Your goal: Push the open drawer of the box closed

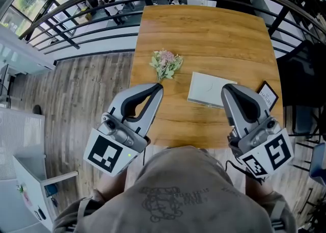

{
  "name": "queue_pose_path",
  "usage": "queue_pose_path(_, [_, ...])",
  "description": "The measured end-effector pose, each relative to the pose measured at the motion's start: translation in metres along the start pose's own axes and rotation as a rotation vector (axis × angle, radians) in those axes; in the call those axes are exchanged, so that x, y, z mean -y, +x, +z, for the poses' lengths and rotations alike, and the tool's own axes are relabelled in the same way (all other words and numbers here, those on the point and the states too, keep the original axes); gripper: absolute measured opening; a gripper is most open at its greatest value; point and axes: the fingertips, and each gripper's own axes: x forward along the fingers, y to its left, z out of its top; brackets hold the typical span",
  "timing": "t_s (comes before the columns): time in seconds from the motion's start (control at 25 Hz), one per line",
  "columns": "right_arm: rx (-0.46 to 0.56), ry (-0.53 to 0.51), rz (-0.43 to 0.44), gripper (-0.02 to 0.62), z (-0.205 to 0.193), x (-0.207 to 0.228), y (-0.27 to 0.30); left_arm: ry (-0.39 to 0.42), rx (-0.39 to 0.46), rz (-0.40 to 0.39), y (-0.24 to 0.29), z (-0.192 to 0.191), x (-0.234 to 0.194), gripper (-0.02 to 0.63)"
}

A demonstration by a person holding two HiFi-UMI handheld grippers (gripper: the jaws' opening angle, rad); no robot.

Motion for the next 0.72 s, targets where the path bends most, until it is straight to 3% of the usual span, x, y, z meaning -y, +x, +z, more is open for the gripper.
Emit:
queue_pose_path(0.32, [-0.074, 0.005, -0.012, 0.035, -0.033, 0.006, 0.002, -0.041, -0.055, -0.008, 0.004, -0.032, 0.006, 0.015])
queue_pose_path(0.72, [-0.074, -0.009, -0.033, 0.034, -0.031, 0.012, -0.003, -0.059, -0.050, 0.004, 0.002, -0.032, 0.007, 0.015])
